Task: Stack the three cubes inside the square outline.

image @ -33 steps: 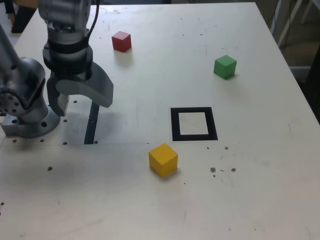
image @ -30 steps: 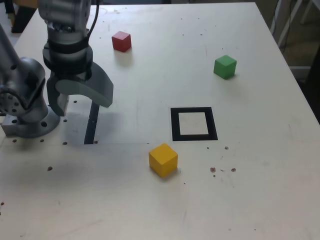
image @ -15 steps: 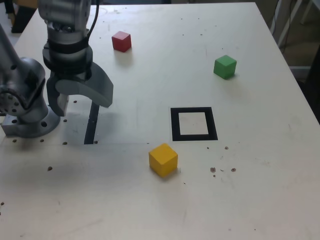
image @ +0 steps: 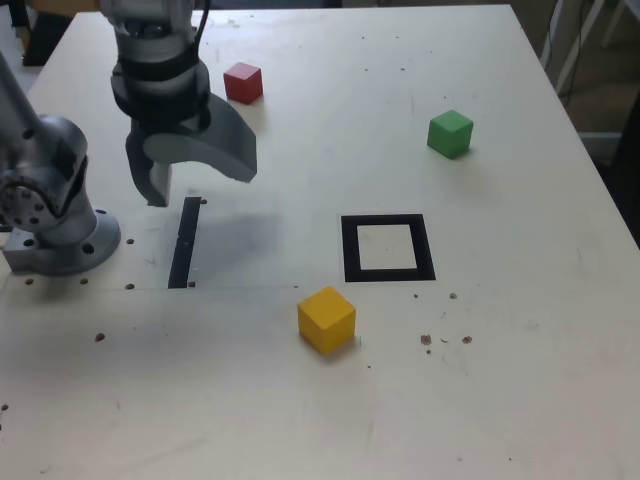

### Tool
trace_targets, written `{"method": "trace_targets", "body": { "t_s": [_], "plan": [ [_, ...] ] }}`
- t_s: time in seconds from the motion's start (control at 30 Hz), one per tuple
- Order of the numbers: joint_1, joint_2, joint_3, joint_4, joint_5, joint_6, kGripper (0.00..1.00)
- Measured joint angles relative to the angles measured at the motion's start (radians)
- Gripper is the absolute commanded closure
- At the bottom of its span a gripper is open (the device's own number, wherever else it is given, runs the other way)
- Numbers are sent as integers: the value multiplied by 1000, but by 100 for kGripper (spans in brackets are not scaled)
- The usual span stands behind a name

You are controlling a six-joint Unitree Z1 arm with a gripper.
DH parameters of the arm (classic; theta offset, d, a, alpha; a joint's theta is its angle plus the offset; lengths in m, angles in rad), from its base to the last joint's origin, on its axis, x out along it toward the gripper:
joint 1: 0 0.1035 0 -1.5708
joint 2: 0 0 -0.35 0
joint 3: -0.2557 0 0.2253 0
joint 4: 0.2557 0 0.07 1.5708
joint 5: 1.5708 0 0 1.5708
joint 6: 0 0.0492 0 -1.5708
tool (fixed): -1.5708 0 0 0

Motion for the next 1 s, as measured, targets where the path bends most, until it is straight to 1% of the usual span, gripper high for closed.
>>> {"method": "trace_targets", "body": {
  "t_s": [0.1, 0.2, 0.43, 0.57, 0.7, 0.83, 0.93, 1.0],
  "plan": [
    [28, 0, -38, 46, -3, 36, 1],
    [69, 1, -90, 101, 6, 83, 1],
    [263, 53, -198, 160, 29, 259, 1],
    [394, 139, -322, 220, 52, 377, 1],
    [510, 237, -446, 283, 62, 487, 1],
    [637, 289, -574, 300, 68, 599, 1],
    [712, 313, -647, 301, 75, 679, 1],
    [758, 352, -693, 307, 80, 742, 1]
  ]
}}
